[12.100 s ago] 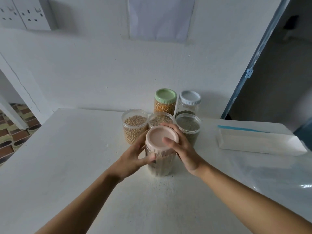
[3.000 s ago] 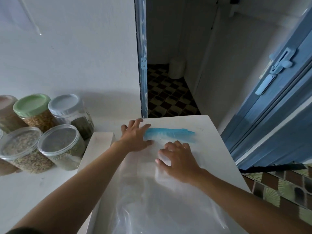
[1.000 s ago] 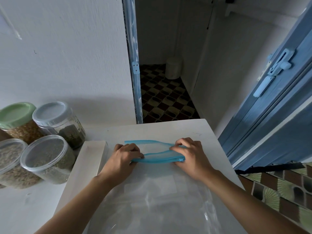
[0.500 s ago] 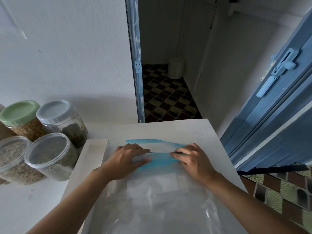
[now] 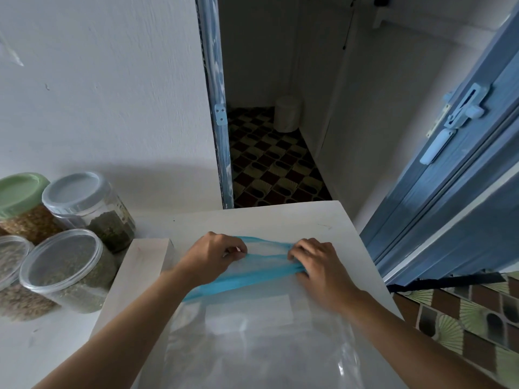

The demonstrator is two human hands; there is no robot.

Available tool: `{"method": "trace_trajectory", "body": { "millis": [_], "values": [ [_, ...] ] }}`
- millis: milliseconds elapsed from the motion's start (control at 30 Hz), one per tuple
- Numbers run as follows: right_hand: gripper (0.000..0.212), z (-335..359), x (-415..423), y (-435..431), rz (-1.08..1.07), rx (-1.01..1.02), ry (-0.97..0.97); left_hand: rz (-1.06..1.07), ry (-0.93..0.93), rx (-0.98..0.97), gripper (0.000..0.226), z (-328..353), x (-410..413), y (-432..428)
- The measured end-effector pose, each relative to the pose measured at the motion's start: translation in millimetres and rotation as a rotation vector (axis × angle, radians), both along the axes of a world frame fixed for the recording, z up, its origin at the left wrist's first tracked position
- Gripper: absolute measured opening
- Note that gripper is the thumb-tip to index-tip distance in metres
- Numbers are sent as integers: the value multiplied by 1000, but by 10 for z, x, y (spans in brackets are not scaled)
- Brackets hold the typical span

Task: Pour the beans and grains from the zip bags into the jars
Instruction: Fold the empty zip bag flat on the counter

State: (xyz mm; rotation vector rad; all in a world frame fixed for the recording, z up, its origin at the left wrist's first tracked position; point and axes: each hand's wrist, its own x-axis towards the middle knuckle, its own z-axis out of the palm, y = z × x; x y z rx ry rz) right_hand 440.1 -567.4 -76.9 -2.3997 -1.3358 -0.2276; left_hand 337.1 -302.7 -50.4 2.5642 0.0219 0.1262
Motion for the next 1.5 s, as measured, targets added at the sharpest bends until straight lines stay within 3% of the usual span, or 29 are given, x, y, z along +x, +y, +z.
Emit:
{"method": "trace_trajectory", "body": {
  "millis": [67,167,267,433,733,967,1200,1367,1500],
  "values": [
    [32,-12,-16,18,-21,-36,-7,-30,31,-1,5,44,54,-12],
    [33,-8,-14,64,-58,-65,-34,23,11,41,21,62,154,-17],
    [35,-6,-7,97,-87,-101,-61,89,10,132,15,59,232,-11],
    [38,-6,23,114,-99,-238,105,109,79,134,19,47,319,19],
    [29,58,44,80,-58,-164,122,39,-115,-40,18,54,295,38],
    [32,53,78,77,-82,-24,38,57,-21,12,13,76,244,-22],
    [25,2,66,111,-113,-56,-3,-18,111,162,36,166,641,-381],
    [31,-2,97,114,-131,-60,45,-39,119,191,21,79,870,-608],
    [34,31,131,104,-122,-60,70,-33,86,199,24,11,863,-625]
  ]
}}
